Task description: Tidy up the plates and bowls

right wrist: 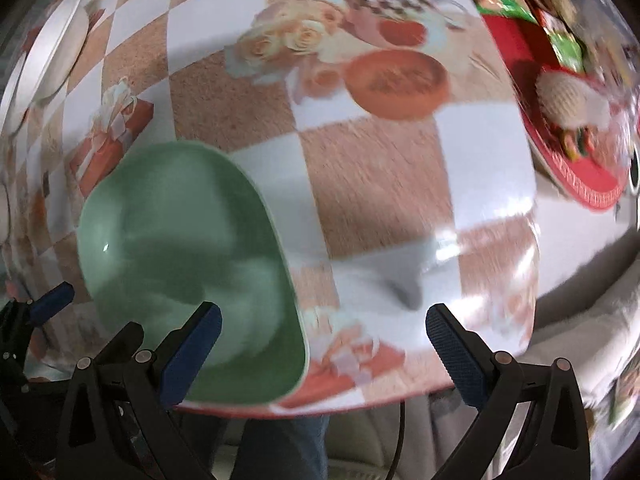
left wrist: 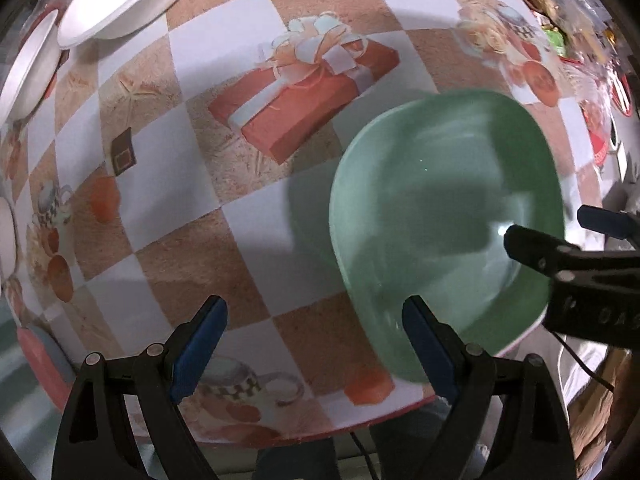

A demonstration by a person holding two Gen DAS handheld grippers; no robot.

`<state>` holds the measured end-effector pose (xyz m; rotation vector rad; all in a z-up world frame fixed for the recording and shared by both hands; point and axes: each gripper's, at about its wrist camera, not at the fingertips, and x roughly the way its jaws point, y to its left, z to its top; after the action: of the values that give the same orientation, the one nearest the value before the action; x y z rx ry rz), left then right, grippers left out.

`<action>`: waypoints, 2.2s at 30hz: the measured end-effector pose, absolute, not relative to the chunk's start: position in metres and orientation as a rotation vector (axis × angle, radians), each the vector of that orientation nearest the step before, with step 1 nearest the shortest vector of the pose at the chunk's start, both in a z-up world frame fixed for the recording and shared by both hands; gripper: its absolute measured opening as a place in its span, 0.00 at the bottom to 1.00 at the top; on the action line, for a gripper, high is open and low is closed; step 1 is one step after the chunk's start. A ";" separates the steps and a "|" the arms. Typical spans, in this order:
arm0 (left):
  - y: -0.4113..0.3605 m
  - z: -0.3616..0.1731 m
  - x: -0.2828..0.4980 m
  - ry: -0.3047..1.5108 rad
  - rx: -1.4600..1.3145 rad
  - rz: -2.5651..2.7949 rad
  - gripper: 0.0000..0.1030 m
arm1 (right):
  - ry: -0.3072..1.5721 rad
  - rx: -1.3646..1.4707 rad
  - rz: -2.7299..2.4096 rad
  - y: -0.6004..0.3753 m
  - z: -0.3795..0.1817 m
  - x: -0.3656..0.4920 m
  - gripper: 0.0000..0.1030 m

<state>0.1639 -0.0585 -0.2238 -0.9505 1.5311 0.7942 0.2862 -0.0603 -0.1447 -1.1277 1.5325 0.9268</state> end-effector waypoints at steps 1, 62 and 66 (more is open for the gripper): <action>-0.059 -0.227 0.165 1.527 -0.958 0.797 0.88 | 1.523 -1.146 0.933 -0.058 -0.147 0.284 1.00; -0.061 -0.197 0.151 1.438 -0.943 0.819 0.28 | 1.587 -1.065 1.124 -0.075 -0.104 0.240 0.28; -0.061 -0.197 0.132 1.443 -0.951 0.839 0.28 | 1.579 -1.086 1.133 -0.071 -0.105 0.223 0.28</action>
<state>0.1317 -0.0609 -0.1975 -0.9506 1.4426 0.8386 0.2234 -0.0709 -0.1053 -1.0862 1.5786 1.1333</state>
